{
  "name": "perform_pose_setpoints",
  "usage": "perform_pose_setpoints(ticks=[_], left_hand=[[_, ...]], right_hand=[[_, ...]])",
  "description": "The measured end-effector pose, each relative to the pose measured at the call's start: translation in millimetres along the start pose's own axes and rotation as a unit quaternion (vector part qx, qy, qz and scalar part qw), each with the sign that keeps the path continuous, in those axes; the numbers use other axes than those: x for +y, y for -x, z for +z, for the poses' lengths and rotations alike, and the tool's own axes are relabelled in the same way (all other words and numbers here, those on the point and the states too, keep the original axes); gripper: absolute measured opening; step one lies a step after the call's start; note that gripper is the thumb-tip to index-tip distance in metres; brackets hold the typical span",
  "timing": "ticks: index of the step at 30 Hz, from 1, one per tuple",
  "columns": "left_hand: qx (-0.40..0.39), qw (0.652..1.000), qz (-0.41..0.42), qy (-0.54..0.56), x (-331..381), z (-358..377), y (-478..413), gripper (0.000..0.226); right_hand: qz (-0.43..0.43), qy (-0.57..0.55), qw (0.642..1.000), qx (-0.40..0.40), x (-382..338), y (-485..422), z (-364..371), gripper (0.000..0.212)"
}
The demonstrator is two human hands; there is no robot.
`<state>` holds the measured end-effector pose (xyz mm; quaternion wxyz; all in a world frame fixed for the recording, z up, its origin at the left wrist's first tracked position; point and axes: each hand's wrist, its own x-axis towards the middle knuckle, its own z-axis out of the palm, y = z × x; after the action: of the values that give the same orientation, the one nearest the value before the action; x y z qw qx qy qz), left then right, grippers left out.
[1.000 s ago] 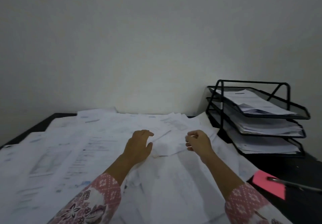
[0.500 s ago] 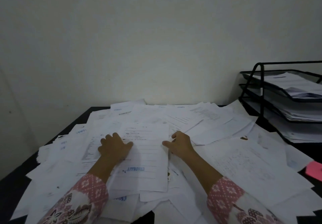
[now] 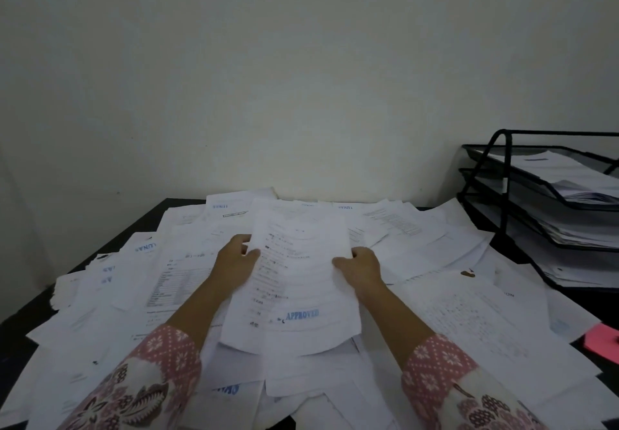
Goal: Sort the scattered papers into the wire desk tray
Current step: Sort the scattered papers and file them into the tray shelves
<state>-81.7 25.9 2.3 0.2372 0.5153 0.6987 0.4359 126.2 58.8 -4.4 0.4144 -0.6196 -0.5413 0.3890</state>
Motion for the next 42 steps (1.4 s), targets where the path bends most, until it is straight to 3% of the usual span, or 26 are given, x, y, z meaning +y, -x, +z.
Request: perform_pose_setpoints(ticks=[4,9,13,16,20,24,28,37,42], left_hand=[[-0.017,0.998,0.041,-0.034,-0.6,14.5,-13.0,0.029],[0.044,0.989,0.069,-0.125,-17.2,28.3,-34.2,0.027],[0.031,0.979,0.058,-0.195,-19.0,31.5,-49.5,0.039],[-0.026,0.947,0.029,-0.319,-14.2,34.6,-58.2,0.058],[-0.03,0.899,0.013,-0.437,-9.3,38.8,-69.0,0.076],[-0.039,0.888,0.0,-0.458,-3.7,43.1,-77.8,0.083],[-0.05,0.918,0.007,-0.393,-0.8,53.8,-80.9,0.086],[-0.055,0.886,-0.001,-0.46,11.0,59.3,-84.1,0.095],[-0.042,0.907,0.009,-0.42,7.1,69.5,-83.7,0.092]], right_hand=[[-0.007,-0.007,0.998,0.061,4.8,-13.9,-22.9,0.022],[-0.02,-0.028,0.988,0.151,18.2,-27.9,-50.4,0.029],[-0.025,-0.048,0.982,0.184,33.2,-32.6,-56.3,0.037],[-0.037,-0.057,0.982,0.178,42.0,-33.4,-55.4,0.041],[-0.062,-0.038,0.982,0.175,47.3,-41.6,-59.3,0.042],[-0.066,-0.051,0.982,0.168,49.3,-42.4,-64.8,0.04],[-0.07,-0.056,0.985,0.149,49.8,-40.9,-64.3,0.048],[-0.079,-0.07,0.98,0.166,49.2,-38.2,-73.5,0.05],[-0.058,-0.095,0.98,0.163,52.7,-40.2,-77.6,0.05]])
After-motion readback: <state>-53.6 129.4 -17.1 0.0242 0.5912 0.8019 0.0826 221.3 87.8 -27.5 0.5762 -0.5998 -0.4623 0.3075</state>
